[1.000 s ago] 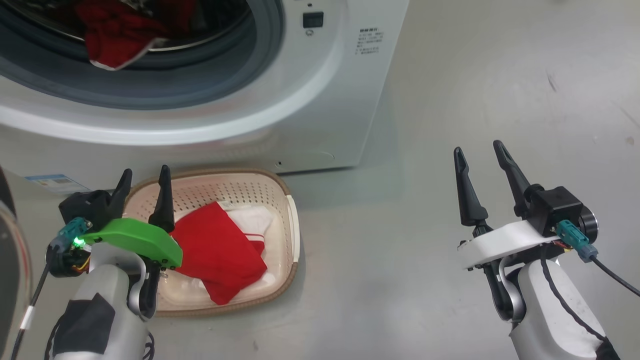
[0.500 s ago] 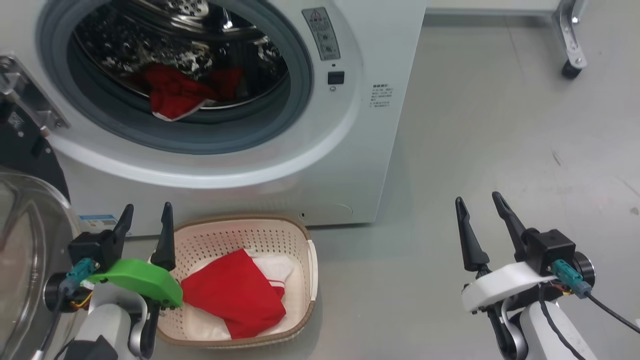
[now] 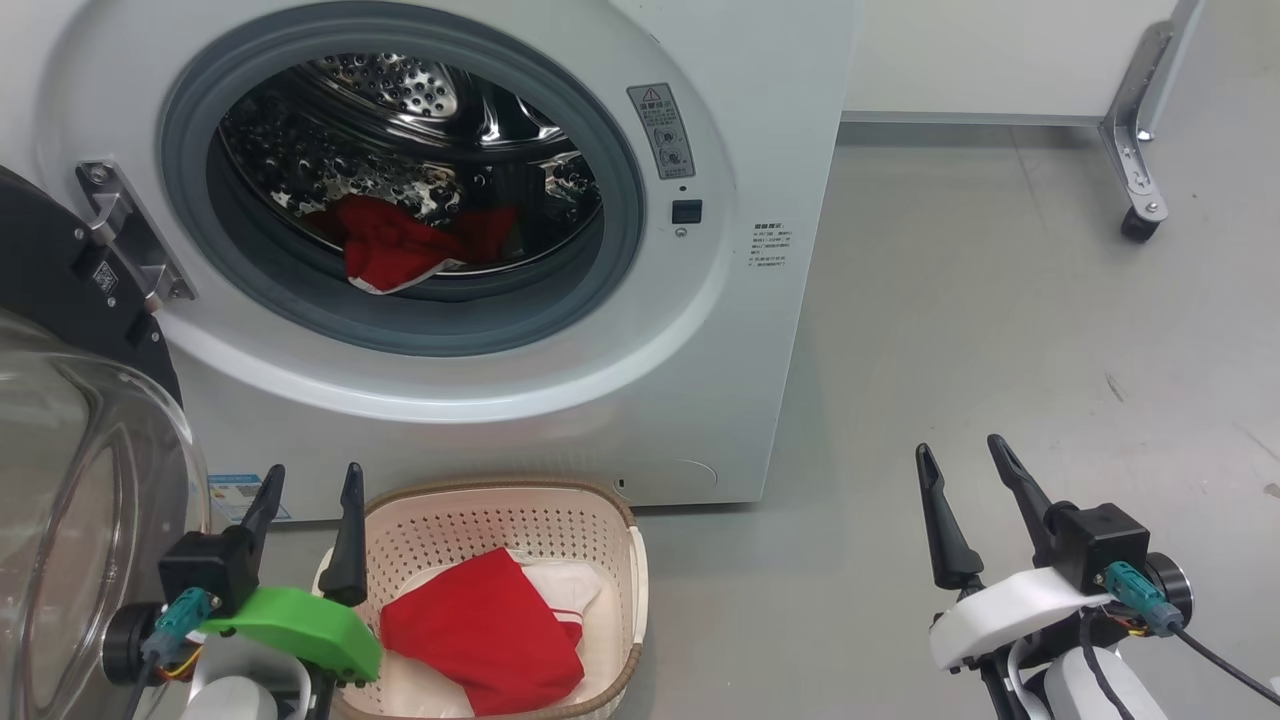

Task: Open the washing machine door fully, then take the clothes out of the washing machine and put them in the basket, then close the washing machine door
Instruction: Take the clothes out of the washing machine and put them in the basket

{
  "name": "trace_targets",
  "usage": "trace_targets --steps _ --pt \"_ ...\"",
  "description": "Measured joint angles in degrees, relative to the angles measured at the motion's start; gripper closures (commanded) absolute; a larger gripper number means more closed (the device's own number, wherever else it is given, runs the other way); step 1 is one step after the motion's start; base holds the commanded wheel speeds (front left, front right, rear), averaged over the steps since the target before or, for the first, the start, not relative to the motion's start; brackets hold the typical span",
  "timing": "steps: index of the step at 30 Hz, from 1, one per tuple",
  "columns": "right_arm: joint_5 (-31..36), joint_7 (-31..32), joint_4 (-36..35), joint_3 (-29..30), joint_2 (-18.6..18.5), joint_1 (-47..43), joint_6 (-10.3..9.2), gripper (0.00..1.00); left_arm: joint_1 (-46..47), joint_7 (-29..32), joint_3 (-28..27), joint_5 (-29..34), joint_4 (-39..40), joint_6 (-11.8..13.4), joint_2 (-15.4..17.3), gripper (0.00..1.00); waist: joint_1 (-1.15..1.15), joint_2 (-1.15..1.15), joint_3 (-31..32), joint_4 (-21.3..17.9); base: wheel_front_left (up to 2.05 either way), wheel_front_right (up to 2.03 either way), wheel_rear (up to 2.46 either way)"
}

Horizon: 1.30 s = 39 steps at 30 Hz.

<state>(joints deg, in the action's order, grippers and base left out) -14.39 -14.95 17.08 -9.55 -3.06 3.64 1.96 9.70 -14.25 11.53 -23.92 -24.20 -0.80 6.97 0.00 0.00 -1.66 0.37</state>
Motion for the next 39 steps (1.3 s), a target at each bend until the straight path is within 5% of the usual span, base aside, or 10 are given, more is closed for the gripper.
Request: trace_targets --steps 39 --pt "0.68 0.01 -0.94 1.25 0.37 -1.83 0.49 0.00 -10.90 6.06 1.47 0.58 17.94 4.10 1.22 0.00 0.00 0.00 0.23 0.30 0.00 0.00 0.00"
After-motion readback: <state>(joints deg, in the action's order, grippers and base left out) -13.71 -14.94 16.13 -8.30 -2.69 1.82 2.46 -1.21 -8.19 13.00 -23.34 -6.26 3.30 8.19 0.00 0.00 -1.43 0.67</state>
